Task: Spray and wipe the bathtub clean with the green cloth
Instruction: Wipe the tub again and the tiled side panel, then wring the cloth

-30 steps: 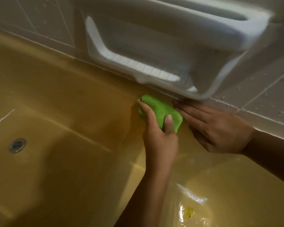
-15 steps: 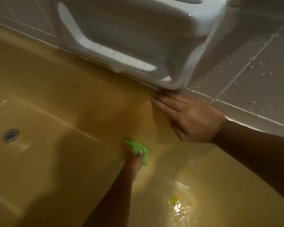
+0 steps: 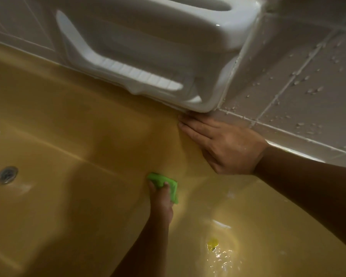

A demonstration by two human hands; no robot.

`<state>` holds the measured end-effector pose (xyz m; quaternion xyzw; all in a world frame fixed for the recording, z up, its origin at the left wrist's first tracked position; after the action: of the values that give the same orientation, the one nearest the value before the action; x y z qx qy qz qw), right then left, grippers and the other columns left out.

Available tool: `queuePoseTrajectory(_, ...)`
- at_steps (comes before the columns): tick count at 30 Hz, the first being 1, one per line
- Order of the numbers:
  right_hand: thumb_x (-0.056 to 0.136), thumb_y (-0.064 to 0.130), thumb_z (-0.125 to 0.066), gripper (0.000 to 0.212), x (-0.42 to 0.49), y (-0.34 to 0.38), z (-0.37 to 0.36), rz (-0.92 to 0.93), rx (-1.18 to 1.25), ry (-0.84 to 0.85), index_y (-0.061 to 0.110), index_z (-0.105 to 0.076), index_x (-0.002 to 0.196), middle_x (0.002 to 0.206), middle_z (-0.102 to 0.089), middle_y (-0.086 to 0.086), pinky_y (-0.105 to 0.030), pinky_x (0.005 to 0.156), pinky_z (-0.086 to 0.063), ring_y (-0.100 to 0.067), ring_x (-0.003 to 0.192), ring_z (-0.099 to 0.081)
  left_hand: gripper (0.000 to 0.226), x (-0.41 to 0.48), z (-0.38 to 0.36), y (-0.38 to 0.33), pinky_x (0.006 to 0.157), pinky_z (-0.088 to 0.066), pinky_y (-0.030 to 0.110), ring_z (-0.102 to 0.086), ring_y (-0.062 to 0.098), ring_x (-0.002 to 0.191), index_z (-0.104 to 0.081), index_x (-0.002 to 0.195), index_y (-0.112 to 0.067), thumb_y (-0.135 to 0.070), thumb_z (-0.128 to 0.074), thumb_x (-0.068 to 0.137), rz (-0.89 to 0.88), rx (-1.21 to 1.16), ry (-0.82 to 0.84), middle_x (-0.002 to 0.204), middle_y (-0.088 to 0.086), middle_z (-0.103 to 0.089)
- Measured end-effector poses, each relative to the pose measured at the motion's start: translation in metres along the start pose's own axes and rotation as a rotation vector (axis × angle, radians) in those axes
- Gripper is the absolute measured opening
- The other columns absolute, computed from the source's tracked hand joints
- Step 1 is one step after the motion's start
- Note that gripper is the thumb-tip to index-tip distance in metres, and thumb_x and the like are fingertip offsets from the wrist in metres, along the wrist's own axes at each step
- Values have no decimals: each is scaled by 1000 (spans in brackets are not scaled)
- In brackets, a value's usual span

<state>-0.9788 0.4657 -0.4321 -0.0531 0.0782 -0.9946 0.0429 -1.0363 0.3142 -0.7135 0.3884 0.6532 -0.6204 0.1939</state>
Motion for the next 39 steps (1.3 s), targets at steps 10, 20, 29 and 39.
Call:
queuePoseTrajectory(10,96,19,-51,73,2,4,-1,31,-64,-41,-1,-25,161,167,-28,-19,-45,126,-27,-31,158,-20,72,-62,-35,-42,101,-51,63,-64,28,125,-36,153,-44,-7,-65,100,-39,-269,106,142,-2,-59)
queuePoseTrajectory(20,103,25,-49,71,-73,-13,6,5,-23,-35,3,-19,163,171,-18,-13,-43,127,-25,-25,160,-13,71,-144,-72,-128,104,-51,58,-64,11,124,-39,151,-51,-23,-72,94,-421,-152,249,141,-14,-62)
queuePoseTrajectory(29,101,28,-52,76,-84,-16,2,11,-11,-19,4,-16,164,172,-14,-13,-47,125,-31,-26,160,-11,73,-138,-73,-73,101,-39,19,-54,12,127,-9,166,-32,-32,-52,108,-564,342,92,154,3,-50)
queuePoseTrajectory(39,101,23,-50,71,-82,-17,1,44,-15,-62,3,-21,163,171,-19,-14,-43,127,-25,-27,160,-14,64,-36,-48,41,103,-45,37,-56,20,112,-11,153,-66,-25,-38,113,-145,142,107,136,11,-52)
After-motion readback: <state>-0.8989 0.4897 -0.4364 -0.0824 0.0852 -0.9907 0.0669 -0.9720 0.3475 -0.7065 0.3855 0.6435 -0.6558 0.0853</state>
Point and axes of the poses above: each hand's wrist, its own x-axis towards the middle knuckle, its own z-axis out of the back of the hand, y = z × x, the point moved 5 cm from there along x, towards the middle knuckle
